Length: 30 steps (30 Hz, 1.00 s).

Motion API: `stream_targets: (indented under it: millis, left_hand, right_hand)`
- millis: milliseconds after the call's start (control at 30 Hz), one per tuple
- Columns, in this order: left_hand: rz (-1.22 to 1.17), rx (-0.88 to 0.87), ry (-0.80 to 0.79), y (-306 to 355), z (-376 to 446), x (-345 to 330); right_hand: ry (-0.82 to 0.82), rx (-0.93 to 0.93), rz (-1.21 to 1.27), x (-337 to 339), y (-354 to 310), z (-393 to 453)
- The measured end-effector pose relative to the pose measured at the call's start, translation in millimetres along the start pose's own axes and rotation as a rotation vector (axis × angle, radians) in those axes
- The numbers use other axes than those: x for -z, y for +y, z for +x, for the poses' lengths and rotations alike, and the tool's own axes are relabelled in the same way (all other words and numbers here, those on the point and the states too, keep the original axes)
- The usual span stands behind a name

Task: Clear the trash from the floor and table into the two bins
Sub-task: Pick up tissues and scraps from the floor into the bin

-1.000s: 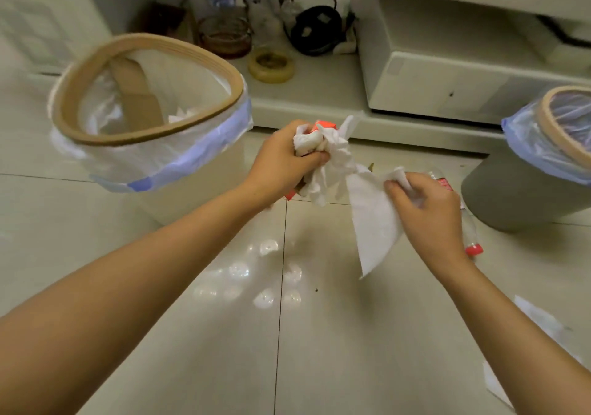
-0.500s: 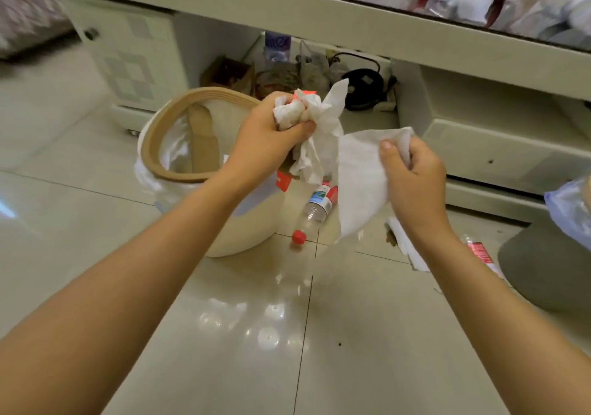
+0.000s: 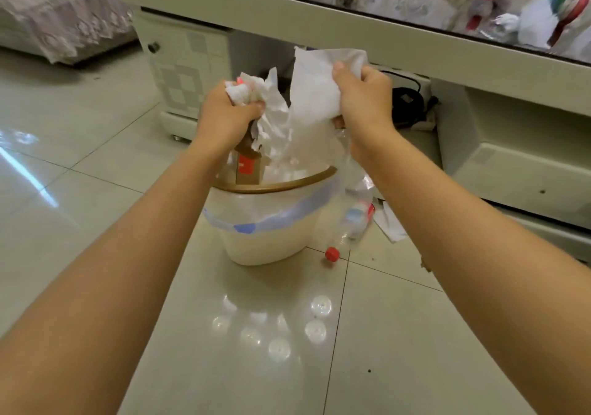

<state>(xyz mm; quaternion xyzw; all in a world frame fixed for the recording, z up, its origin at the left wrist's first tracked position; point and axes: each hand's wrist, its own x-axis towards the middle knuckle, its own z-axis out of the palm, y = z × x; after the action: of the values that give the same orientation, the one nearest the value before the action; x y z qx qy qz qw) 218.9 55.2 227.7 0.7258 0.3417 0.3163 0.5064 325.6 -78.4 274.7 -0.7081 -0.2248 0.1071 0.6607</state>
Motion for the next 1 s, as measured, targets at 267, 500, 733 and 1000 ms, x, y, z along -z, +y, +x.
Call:
stream_targets:
  millis: [267, 500, 733, 1000]
  left_hand:
    - [0.029, 0.059, -0.068, -22.7, 4.7, -4.3]
    - [-0.219, -0.009, 0.102, -9.1, 7.9, -5.5]
    - [0.361, -0.193, -0.583, -17.6, 7.0, -19.8]
    - [0.585, -0.204, -0.499, -34.6, 12.3, -36.3]
  right_hand:
    - [-0.095, -0.057, -0.064, -29.9, 1.8, 11.8]
    - [-0.117, -0.200, -0.374, -33.1, 46.6, 15.8]
    - [-0.288, -0.272, -0.338, -29.9, 54.9, 15.0]
    - [-0.399, -0.383, -0.111, -11.4, 58.7, 22.7]
